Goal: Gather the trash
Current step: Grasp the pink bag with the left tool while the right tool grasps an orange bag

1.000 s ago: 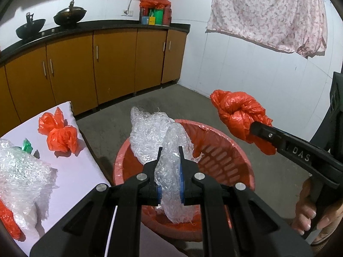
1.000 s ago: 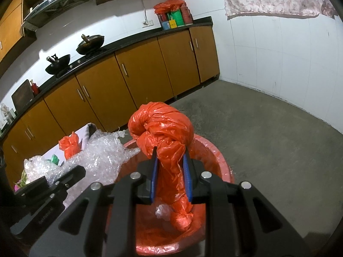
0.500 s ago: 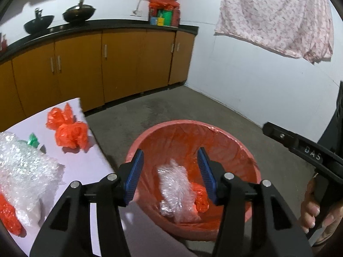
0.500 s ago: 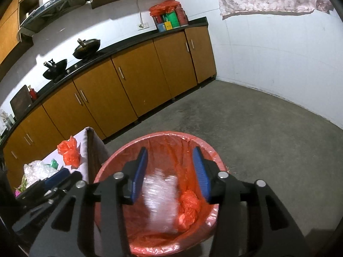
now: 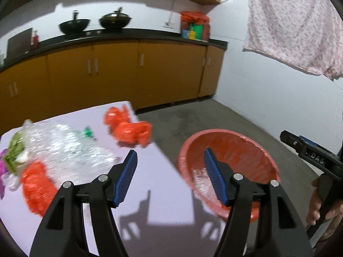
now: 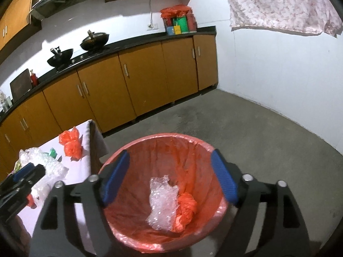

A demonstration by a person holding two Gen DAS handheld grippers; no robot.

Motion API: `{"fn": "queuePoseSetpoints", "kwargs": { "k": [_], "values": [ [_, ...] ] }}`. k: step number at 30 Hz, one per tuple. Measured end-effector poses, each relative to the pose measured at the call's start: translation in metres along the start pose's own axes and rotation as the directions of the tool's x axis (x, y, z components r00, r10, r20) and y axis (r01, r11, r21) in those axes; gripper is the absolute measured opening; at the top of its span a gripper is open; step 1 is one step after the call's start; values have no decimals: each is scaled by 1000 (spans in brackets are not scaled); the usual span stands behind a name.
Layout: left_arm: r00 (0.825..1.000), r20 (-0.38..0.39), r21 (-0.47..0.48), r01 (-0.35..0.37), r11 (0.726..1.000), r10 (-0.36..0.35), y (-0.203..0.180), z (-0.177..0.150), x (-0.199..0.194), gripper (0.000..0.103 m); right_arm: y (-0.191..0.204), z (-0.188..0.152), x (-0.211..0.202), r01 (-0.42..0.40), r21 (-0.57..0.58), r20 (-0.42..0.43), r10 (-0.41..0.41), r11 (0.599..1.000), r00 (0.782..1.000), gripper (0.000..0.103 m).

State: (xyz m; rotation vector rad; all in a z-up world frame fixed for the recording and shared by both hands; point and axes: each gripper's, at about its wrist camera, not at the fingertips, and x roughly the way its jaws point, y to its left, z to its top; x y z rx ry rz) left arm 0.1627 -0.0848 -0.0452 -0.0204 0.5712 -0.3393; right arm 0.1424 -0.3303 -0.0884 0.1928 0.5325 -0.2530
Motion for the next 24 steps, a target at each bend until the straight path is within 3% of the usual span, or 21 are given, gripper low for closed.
{"fn": "queuePoseSetpoints", "kwargs": {
  "k": [6, 10, 16, 21, 24],
  "values": [
    [993, 27, -57, -118, 991, 119, 47, -12, -29, 70, 30, -2, -6, -40, -77, 20, 42, 996, 999, 84],
    [974, 40, -100, -219, 971, 224, 84, -21, -49, 73, 59, -3, -6, -96, -121, 19, 99, 988, 995, 84],
    [926, 33, -140, -369, 919, 377, 142, -39, -74, 75, 100, -10, 2, -196, -160, -15, 196, 967, 980, 84],
    [888, 9, -202, -448, 871, 459, 189, -48, -87, 80, 135, -17, 21, -263, -177, -78, 253, 948, 964, 83],
    [857, -3, -227, -502, 834, 515, 217, -52, -92, 83, 153, -20, 35, -278, -189, -105, 262, 942, 959, 79]
  ]
}}
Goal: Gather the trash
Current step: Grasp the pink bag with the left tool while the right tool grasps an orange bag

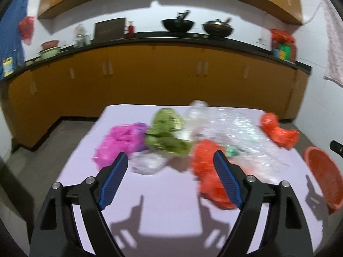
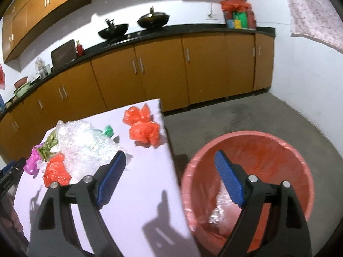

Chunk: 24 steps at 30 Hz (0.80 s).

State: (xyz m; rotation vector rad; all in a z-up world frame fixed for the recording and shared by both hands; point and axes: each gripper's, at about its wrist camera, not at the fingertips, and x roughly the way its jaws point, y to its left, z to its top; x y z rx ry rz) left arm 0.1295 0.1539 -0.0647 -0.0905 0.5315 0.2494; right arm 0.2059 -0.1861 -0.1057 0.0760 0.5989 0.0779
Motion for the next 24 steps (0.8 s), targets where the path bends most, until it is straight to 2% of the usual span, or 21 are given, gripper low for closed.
{"fn": "queuePoseSetpoints", "kwargs": {
  "k": [3, 9, 12, 20, 24],
  "values": [
    [998, -2, -12, -55, 998, 55, 26, 2, 12, 85, 17, 5, 24, 0, -42, -27, -1, 999, 1000, 76],
    [993, -54, -67, -113, 991, 109, 72, 12, 44, 91, 42, 29, 69, 42, -125, -18, -44, 991, 999, 76],
    [991, -71, -52, -118, 992, 114, 84, 17, 58, 92, 47, 38, 88, 46, -142, -27, -50, 989, 998, 76],
    [983, -140, 87, -105, 991, 116, 87, 17, 94, 92, 56, 47, 136, 15, -163, -117, -34, 987, 993, 76],
    [977, -194, 58, -74, 996, 84, 96, 13, 106, 92, 63, 45, 152, 2, -202, -153, -33, 979, 988, 76]
  ]
}}
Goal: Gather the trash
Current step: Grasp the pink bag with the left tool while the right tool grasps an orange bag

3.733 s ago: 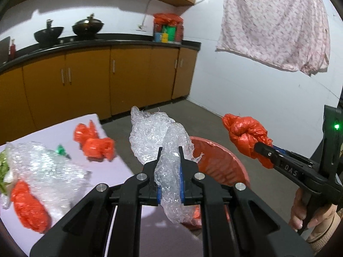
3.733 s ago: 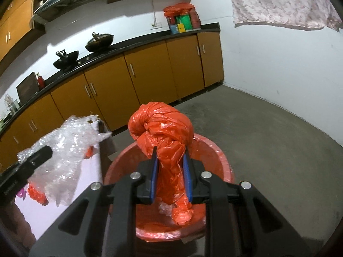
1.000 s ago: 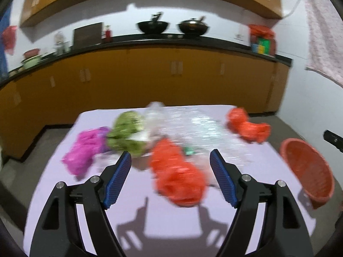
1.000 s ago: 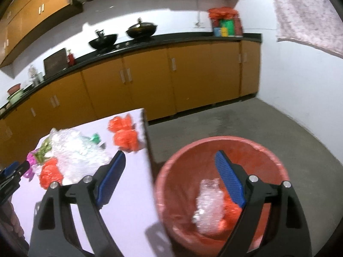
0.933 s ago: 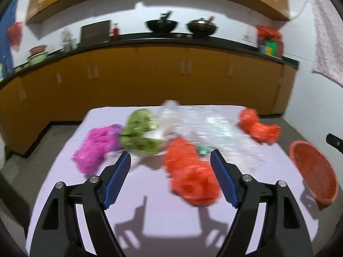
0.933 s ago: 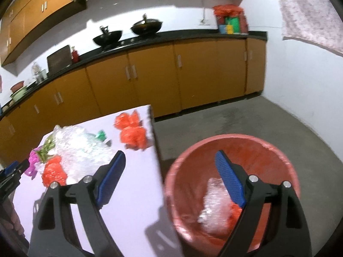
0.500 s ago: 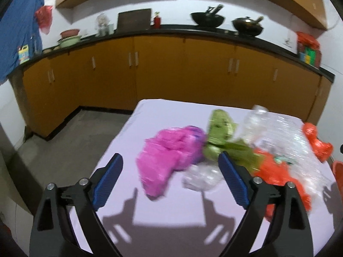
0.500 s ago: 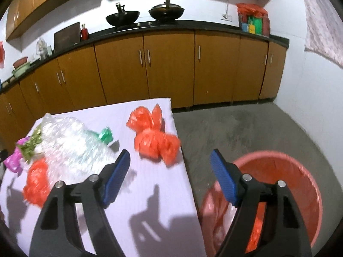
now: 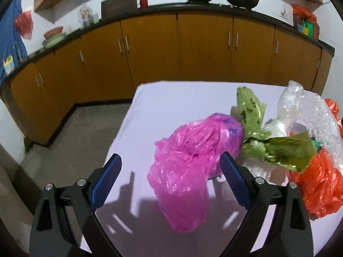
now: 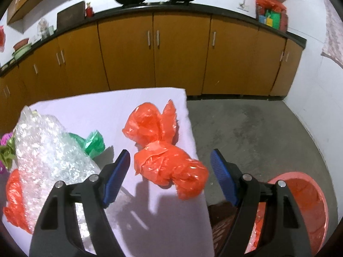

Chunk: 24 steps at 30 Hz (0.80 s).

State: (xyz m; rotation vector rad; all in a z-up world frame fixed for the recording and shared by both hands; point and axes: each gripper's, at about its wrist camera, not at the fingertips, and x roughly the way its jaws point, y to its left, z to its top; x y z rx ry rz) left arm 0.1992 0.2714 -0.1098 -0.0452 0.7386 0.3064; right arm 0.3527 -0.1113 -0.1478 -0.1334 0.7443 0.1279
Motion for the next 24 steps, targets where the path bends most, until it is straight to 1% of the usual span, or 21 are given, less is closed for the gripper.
{"fn": "queuePoseSetpoints", "kwargs": {
  "k": [2, 7, 11, 13, 14, 15, 17, 18, 19, 20, 23, 24],
  "values": [
    [1000, -21, -18, 23, 1000, -24, 3, -2, 5, 92, 3, 1, 8, -3, -13, -16, 3, 1000, 1000, 75],
    [995, -53, -59, 85, 995, -88, 8, -5, 14, 91, 7, 4, 23, -18, -26, -55, 16, 1000, 998, 64],
    [992, -64, -49, 103, 993, -106, 6, -3, 19, 91, 12, 2, 32, -20, -46, -81, 16, 999, 997, 55],
    [990, -69, -48, 116, 992, -120, 5, -3, 21, 91, 15, 0, 35, -17, -59, -90, 12, 998, 996, 52],
    [990, -71, -51, 121, 991, -124, 6, -2, 22, 89, 16, 0, 36, -14, -64, -90, 8, 998, 996, 49],
    [989, -71, -55, 129, 990, -133, 6, -1, 23, 86, 16, 0, 37, -14, -64, -89, 9, 998, 996, 47],
    [982, -70, -73, 171, 983, -176, 8, -1, 23, 67, 15, -1, 36, -24, -54, -89, 19, 998, 996, 45],
    [979, -67, -75, 187, 979, -192, 7, 0, 23, 64, 14, -2, 35, -29, -48, -88, 24, 998, 996, 43],
    [979, -63, -72, 189, 979, -193, 6, 0, 22, 60, 13, -3, 34, -35, -41, -88, 31, 999, 996, 43],
    [980, -58, -64, 189, 980, -192, 5, -1, 21, 53, 12, -3, 33, -40, -37, -87, 37, 999, 996, 42],
    [980, -46, -64, 189, 980, -192, 4, -3, 17, 43, 10, -9, 28, -53, -32, -82, 50, 998, 995, 41],
    [981, -41, -71, 184, 980, -188, 5, -5, 15, 42, 10, -11, 26, -57, -31, -81, 54, 998, 995, 41]
  ]
}}
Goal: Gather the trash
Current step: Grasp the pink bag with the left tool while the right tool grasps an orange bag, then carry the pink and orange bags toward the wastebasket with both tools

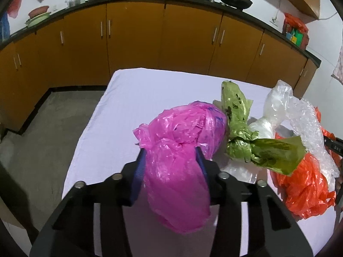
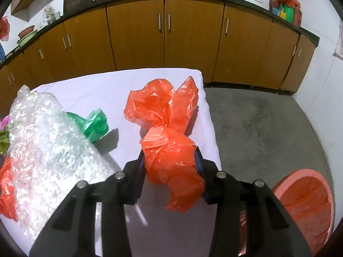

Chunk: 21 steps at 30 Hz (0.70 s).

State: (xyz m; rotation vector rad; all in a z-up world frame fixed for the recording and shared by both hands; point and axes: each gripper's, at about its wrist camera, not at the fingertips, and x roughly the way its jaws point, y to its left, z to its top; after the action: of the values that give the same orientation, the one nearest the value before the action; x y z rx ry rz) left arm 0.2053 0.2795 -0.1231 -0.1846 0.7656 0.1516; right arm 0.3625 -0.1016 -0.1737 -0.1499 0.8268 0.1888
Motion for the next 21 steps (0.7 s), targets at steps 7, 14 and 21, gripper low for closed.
{"fn": "queuePoseSetpoints", "kwargs": {
  "k": [7, 14, 21],
  "values": [
    [998, 35, -31, -56, 998, 57, 9, -9, -24, 38, -6, -10, -21, -29, 22, 16, 29, 999, 999, 41],
    [990, 120, -67, -73, 995, 80, 8, -5, -71, 38, -16, -22, -55, -96, 89, 49, 92, 991, 995, 41],
    [978, 207, -27, 4, 1000, 2, -37, 9, -118, 38, -30, -37, -108, -125, 139, 105, 111, 982, 988, 41]
  ]
}}
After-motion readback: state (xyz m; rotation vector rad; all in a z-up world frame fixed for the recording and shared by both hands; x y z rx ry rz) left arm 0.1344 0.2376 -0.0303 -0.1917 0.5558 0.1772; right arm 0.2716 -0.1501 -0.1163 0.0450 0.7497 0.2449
